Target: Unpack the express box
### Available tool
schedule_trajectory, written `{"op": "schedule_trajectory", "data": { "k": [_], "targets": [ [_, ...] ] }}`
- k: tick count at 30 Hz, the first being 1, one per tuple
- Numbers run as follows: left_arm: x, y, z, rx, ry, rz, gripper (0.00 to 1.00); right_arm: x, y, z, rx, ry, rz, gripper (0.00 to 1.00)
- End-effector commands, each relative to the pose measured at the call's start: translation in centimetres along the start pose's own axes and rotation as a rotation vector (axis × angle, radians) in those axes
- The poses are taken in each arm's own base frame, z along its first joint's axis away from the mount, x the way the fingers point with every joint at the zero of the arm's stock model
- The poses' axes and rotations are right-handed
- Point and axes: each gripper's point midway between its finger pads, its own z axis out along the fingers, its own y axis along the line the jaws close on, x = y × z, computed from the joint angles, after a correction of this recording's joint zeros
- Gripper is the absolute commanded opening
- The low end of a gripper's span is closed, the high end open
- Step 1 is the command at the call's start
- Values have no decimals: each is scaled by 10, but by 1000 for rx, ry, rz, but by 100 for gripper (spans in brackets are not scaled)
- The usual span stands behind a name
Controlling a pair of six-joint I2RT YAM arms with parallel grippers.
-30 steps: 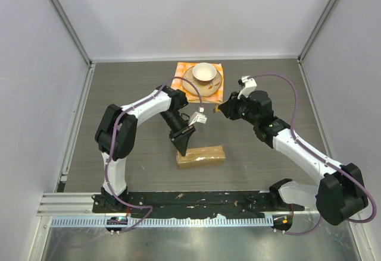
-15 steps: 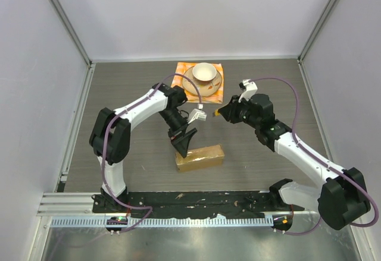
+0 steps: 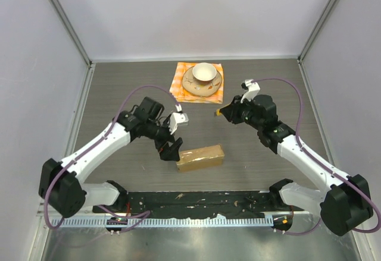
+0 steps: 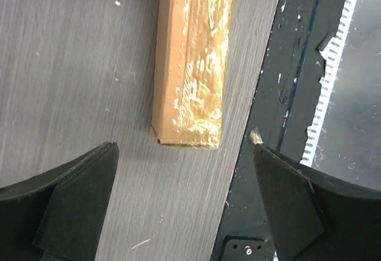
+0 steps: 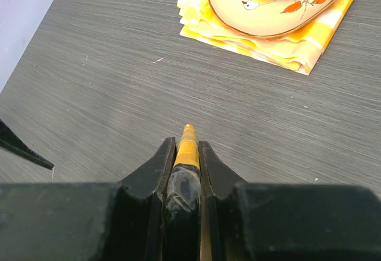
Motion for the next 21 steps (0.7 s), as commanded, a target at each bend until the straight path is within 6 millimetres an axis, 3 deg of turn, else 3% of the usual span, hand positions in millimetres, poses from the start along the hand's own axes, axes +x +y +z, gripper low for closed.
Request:
{"op": "schedule_trajectory", "data": {
  "k": [1, 10, 21],
  "targets": [
    [-10, 14, 12, -78, -149, 31, 100, -28, 9, -4, -17, -80, -35, 1],
    [5, 9, 44, -14, -157, 64, 100, -38, 12, -3, -25, -105, -25, 1],
    [26, 3, 58, 5, -99, 115, 100, -41, 12, -2, -22, -106, -31, 1]
  ]
}}
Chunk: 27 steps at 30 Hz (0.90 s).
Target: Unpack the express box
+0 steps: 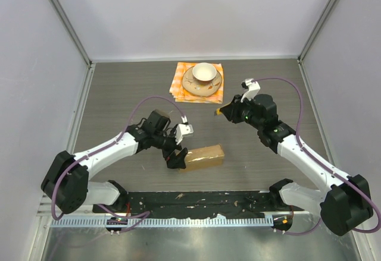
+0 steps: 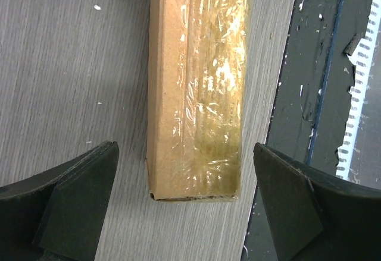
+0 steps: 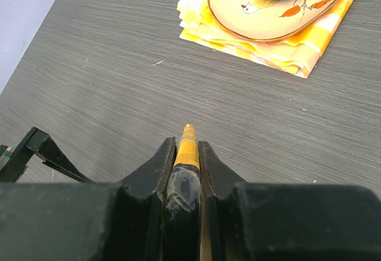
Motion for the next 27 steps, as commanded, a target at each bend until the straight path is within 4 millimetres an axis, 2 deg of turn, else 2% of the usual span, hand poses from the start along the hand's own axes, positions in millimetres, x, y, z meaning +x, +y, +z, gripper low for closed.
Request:
{"op": "schedule_trajectory", "data": {
  "k": [1, 3, 9, 16, 19, 20, 22, 23, 27],
  "targets": [
    [-3, -1, 1, 4, -12, 63, 100, -38, 13, -1, -26, -97, -25, 1],
    [-1, -5, -3, 10, 8, 85, 100, -38, 13, 1, -28, -92, -27, 1],
    [19, -12, 5, 25, 69, 131, 100, -39, 14, 1, -30, -93, -24, 1],
    [20, -7, 10, -9, 93, 153, 100, -42, 16, -2, -32, -94, -25, 1],
    [6, -3, 7, -35, 82, 143, 100, -47, 17, -4, -31, -102, -25, 1],
    [-10, -2, 3, -41, 66, 157, 100, -48, 17, -6, -27, -108, -27, 1],
    [-19, -6, -1, -32, 81, 158, 100, -52, 17, -9, -21, -120, -33, 1],
    [-33, -4, -2, -44, 74, 174, 100, -54, 16, -10, -14, -123, -36, 1],
    [-39, -16, 11, -21, 153, 221, 100, -58, 15, -16, 4, -145, -33, 1]
  ]
}}
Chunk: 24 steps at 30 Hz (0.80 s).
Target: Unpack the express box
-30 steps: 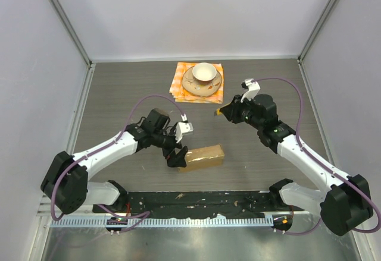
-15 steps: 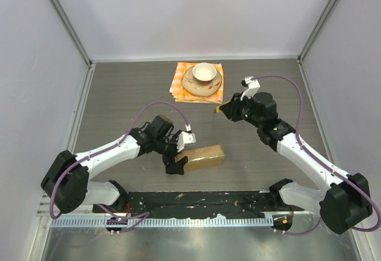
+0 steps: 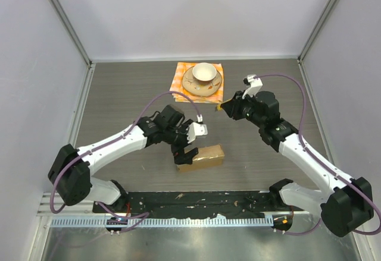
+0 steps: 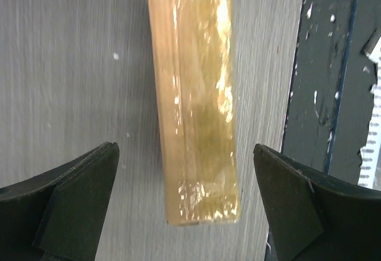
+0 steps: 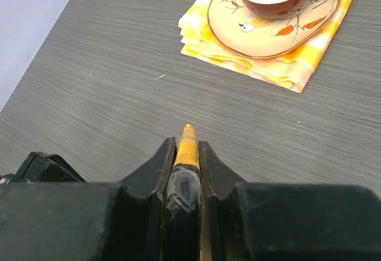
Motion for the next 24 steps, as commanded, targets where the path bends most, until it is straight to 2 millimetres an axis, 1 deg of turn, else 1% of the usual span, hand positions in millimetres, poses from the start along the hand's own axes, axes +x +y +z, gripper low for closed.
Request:
{"op": "schedule_trajectory", "data": {
  "k": [1, 2, 3, 4, 5, 6, 7, 8, 10, 11, 14, 19, 24],
  "targets": [
    [-18, -9, 8, 14, 58, 65, 100, -43, 10, -17, 1, -131, -24, 1],
    [-17, -9, 11, 10, 78, 76, 100, -45, 9, -19, 12, -140, -20, 1],
    [-11, -12, 21, 27, 115, 76, 100, -47, 5, -22, 33, -154, -19, 1],
    [-13, -11, 24, 28, 120, 82, 100, -53, 5, -29, 43, -180, -18, 1],
    [-11, -12, 29, 34, 138, 82, 100, -58, 4, -32, 57, -198, -19, 1],
    [-6, -10, 35, 40, 160, 68, 100, -66, -4, -37, 106, -232, -19, 1],
    [-5, -9, 38, 38, 170, 64, 100, -60, -10, -41, 140, -212, -16, 1],
    [-4, -7, 40, 36, 178, 58, 100, -67, -10, -48, 151, -235, -15, 1],
    [-2, -5, 45, 34, 187, 50, 100, -70, -18, -56, 205, -247, -15, 1],
    [-2, -3, 47, 29, 189, 50, 100, -76, -17, -63, 209, -271, -15, 1],
    [-7, 4, 51, 8, 187, 54, 100, -82, -17, -73, 220, -295, -15, 1],
    [-12, 6, 56, 13, 189, 56, 100, -83, -16, -79, 221, -300, -12, 1],
    [1, -2, 67, 60, 238, 64, 100, -82, -16, -81, 220, -300, -7, 1]
  ]
}}
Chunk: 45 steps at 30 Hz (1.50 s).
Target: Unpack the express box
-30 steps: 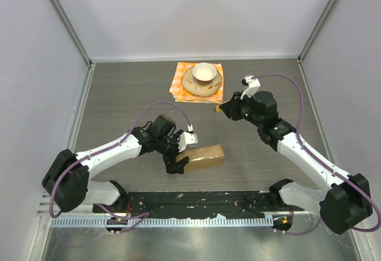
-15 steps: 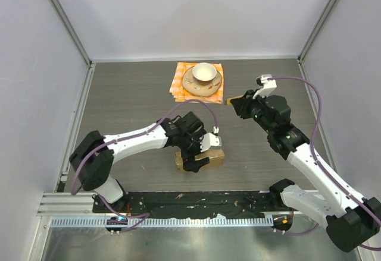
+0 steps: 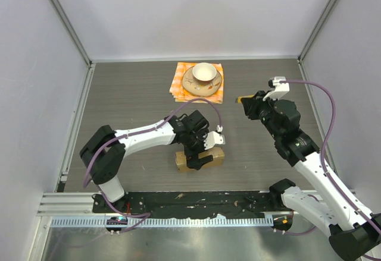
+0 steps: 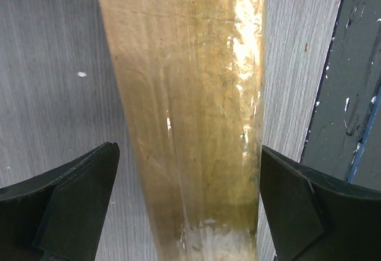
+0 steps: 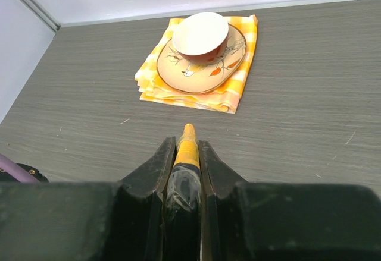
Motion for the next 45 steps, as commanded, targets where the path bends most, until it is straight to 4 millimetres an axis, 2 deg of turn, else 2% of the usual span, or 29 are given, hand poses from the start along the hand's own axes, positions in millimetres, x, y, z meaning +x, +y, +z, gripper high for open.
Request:
{"op": "schedule_trajectory", "data": {
  "k": [1, 5, 8, 9, 11, 12, 14, 15, 17, 21, 25, 28, 29, 32, 35, 36, 37, 38, 39, 40, 41, 42, 43, 44, 45],
  "targets": [
    [0, -5, 8, 23, 23, 25, 100, -28, 4, -8, -2, -76, 5, 1],
    [5, -4, 14, 8, 52, 24, 99, -33, 6, -11, -7, -89, 6, 1],
    [4, -5, 14, 0, 49, 10, 90, -34, 7, -12, -11, -89, 5, 1],
    [4, -3, 13, -11, 50, 5, 77, -34, 7, -12, -13, -88, 6, 1],
    [7, -4, 15, 4, 70, -12, 61, -32, 7, -12, -16, -84, 7, 1],
    [7, -7, 16, 17, 68, -12, 44, -32, 7, -12, -16, -84, 8, 1],
    [8, -7, 18, 17, 74, -28, 29, -31, 8, -12, -18, -80, 11, 1],
    [8, -6, 18, 14, 75, -31, 25, -31, 8, -12, -18, -80, 9, 1],
    [10, -6, 17, 8, 84, -32, 25, -30, 5, -13, -7, -74, 8, 1],
    [2, 3, 6, -48, 73, -10, 26, -32, 5, -16, -4, -80, 6, 1],
    [-5, 22, -27, -179, 102, 81, 28, -41, 10, -16, -20, -87, -11, 1],
    [-14, 53, -70, -393, 125, 183, 22, -44, 19, -12, -66, -83, -22, 1],
    [-15, 65, -92, -496, 141, 204, 20, -44, 23, -12, -88, -84, -23, 1],
    [-10, 91, -131, -676, 199, 270, 21, -44, 35, -8, -148, -85, -15, 1],
    [-4, 108, -167, -803, 182, 284, 22, -43, 45, -6, -206, -85, -14, 1],
    [3, 107, -180, -847, 176, 281, 21, -45, 50, -6, -230, -98, -13, 1],
    [-2, 113, -191, -914, 132, 281, 21, -43, 55, -7, -262, -92, -16, 1],
    [-2, 113, -196, -949, 103, 281, 20, -44, 58, -9, -281, -94, -18, 1],
    [9, 111, -192, -962, 97, 280, 19, -47, 62, -11, -302, -110, -23, 1],
    [-3, 108, -207, -1027, -12, 254, 19, -45, 65, -13, -327, -106, -31, 1],
    [3, 106, -204, -1033, -37, 234, 15, -45, 67, -16, -341, -107, -37, 1],
    [2, 102, -206, -1036, -77, 213, 12, -58, 72, -23, -367, -158, -42, 1],
    [-5, 97, -211, -1046, -137, 196, 9, -58, 74, -27, -385, -167, -48, 1],
    [-5, 95, -209, -1045, -176, 151, 1, -58, 79, -32, -415, -171, -50, 1],
    [-9, 92, -208, -1043, -202, 129, 0, -64, 84, -40, -445, -198, -50, 1]
  ]
}}
